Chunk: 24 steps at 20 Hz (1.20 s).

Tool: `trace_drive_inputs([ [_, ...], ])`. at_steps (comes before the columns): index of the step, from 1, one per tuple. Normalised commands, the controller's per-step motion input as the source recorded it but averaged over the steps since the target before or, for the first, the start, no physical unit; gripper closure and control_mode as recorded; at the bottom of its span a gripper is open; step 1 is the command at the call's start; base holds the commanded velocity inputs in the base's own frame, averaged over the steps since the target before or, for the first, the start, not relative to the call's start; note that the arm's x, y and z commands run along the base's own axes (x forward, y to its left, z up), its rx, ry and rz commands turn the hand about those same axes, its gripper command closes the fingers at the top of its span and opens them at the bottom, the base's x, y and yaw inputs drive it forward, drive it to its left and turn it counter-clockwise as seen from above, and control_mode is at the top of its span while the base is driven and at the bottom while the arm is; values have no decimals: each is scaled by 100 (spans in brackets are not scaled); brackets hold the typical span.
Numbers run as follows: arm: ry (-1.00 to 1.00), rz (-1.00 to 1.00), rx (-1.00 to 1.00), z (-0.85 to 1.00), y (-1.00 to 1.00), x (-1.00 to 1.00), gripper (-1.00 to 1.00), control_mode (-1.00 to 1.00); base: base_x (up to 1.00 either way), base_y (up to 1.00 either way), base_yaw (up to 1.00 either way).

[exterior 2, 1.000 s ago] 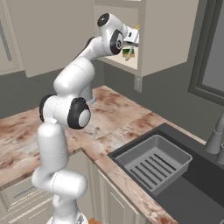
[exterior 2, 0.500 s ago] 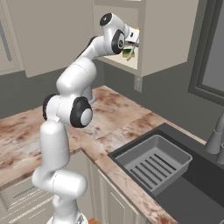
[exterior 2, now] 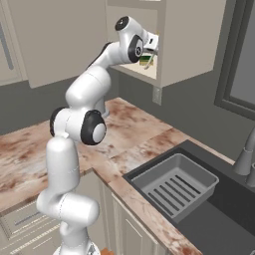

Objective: Pick up the dish brush and sponge from the sink, and place them back in the cabinet, and close the cabinet door.

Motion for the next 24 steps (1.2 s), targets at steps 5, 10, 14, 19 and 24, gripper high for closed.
trace_drive_inputs([
  [5, -1, 0, 0, -24, -5, 10, 100, -100, 0, 0, 0],
  [10, -1, 0, 0, -21, -5, 9, 100, -100, 0, 0, 0],
  [14, 0, 0, 0, -13, -3, 4, 100, -100, 0, 0, 0],
  [19, 0, 0, 0, 0, 0, 0, 100, -100, 0, 0, 0],
  [24, 0, 0, 0, 0, 0, 0, -100, -100, 0, 0, 0],
])
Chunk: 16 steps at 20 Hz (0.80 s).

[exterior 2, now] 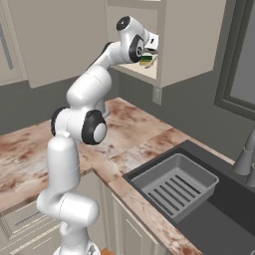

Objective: Pick up the dish brush and sponge from the sink, and place them back in the cabinet, and close the cabinet door.

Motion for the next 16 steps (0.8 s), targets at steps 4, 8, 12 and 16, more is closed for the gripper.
trace_drive_inputs([
  [4, 0, 0, 0, 0, 0, 0, -100, -100, 0, 0, 0],
  [8, 0, 0, 0, 0, 0, 0, -100, -100, 0, 0, 0],
  [12, 0, 0, 0, 0, 0, 0, -100, -100, 0, 0, 0],
  [16, 0, 0, 0, 0, 0, -3, -100, -100, 0, 0, 0],
])
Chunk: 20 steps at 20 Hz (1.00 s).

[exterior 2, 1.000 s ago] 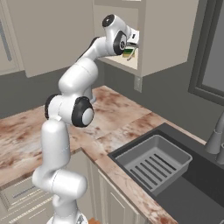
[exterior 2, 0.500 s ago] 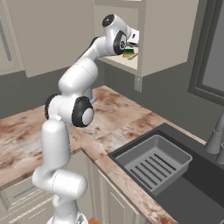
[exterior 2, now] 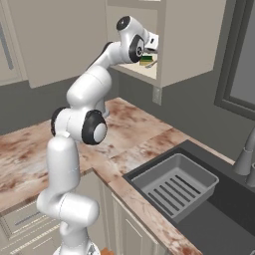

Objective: Pick up the dish brush and sponge from the sink, and place them back in the cabinet, and close the cabinet door.

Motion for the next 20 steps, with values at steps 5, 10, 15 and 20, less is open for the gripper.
trace_drive_inputs([
  [5, -3, 0, -1, 0, 5, -21, -100, -100, 0, 0, 0],
  [10, -6, 0, -2, 0, 16, -32, -100, -100, 0, 0, 0],
  [15, -7, 0, -2, -2, 21, -35, -100, -100, 0, 0, 0],
  [20, -8, 0, -1, -13, 24, -39, -100, -100, 0, 0, 0],
])
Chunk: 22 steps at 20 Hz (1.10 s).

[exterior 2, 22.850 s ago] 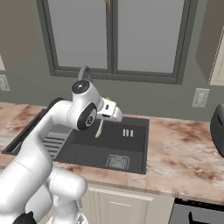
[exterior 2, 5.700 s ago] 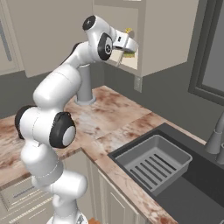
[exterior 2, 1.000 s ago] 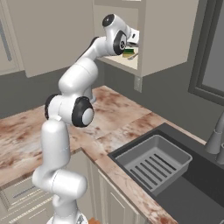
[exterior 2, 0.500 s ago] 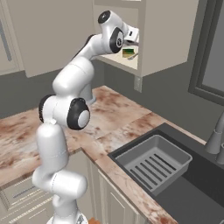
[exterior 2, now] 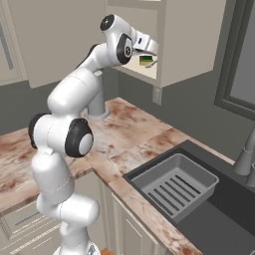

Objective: Pick up the dish brush and sponge from the sink, and place them back in the cabinet, and close the cabinet door.

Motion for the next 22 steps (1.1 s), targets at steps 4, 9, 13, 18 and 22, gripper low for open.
trace_drive_inputs([
  [4, -9, 0, 0, -12, 24, -44, -100, -100, 0, 0, 0],
  [9, -10, 0, 0, 0, 20, -53, -100, -100, 0, 0, 0],
  [13, -11, 0, -1, 4, 17, -57, -100, -100, 0, 0, 0],
  [18, -9, 0, -2, 13, 23, -54, -100, -100, 0, 0, 0],
  [22, -5, 0, -3, 18, 24, -48, -100, -100, 0, 0, 0],
])
